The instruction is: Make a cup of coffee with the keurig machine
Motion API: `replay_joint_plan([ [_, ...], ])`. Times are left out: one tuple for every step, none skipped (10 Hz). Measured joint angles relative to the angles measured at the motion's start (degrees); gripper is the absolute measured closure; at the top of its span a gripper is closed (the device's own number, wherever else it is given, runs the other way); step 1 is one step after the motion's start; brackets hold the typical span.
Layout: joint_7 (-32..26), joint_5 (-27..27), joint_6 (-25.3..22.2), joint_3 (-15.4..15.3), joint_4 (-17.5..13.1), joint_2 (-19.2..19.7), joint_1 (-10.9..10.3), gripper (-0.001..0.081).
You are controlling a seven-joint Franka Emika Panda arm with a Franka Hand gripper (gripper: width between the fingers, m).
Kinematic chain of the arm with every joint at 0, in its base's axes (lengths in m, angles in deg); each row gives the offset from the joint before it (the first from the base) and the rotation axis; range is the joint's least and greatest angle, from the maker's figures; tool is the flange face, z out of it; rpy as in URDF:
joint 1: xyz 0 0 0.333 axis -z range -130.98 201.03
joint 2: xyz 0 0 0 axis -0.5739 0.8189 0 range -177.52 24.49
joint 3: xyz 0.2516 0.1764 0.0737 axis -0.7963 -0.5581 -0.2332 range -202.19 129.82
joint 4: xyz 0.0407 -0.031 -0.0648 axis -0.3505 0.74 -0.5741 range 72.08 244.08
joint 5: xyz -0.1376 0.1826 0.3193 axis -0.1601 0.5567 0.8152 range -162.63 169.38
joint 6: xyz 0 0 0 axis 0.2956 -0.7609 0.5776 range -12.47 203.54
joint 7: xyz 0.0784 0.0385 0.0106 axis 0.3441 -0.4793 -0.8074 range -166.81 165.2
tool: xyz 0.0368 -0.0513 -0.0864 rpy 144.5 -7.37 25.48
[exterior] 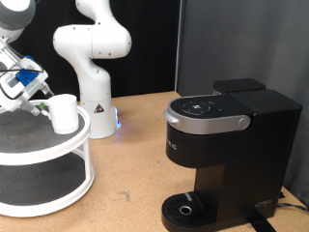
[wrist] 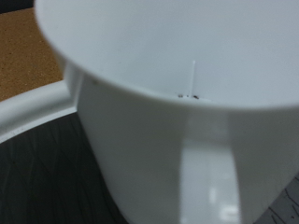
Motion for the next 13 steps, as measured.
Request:
replay_joint_plan([
  [-0.45,0.00,0.01,0.21,0.19,0.02,0.00,0.0006],
  [-0.97,0.00,0.01,0.48,0.32,0.02,0.00,0.0053],
  [-1.46,0.04,0.01,0.70,0.37,0.01,0.00,0.0229],
  [-1.83,0.07,0.01,0.96,0.37,0.01,0.00,0.0229],
  [-2.19,0.15,0.00,1.25,0.37,0.01,-0.01,0.0412],
  [-2.48,0.29,0.00,1.43,0.37,0.01,-0.01,0.0549],
  [-2.52,0.40,-0.01,1.51,0.37,0.00,-0.01,0.0549],
  [-2.52,0.54,-0.24,1.58,0.29,-0.05,-0.01,0.0736],
  [-2.52,0.76,-0.98,1.65,0.04,-0.23,-0.01,0.0736],
  [-2.52,1.29,-2.24,1.80,-0.46,-0.59,-0.01,0.0740],
  [-2.49,1.71,-3.84,1.98,-1.17,-1.10,0.00,0.0740],
  [-2.19,1.86,-5.37,2.09,-1.96,-1.58,0.01,0.0740],
  [-1.73,1.96,-6.67,2.10,-2.76,-2.10,0.01,0.0740],
])
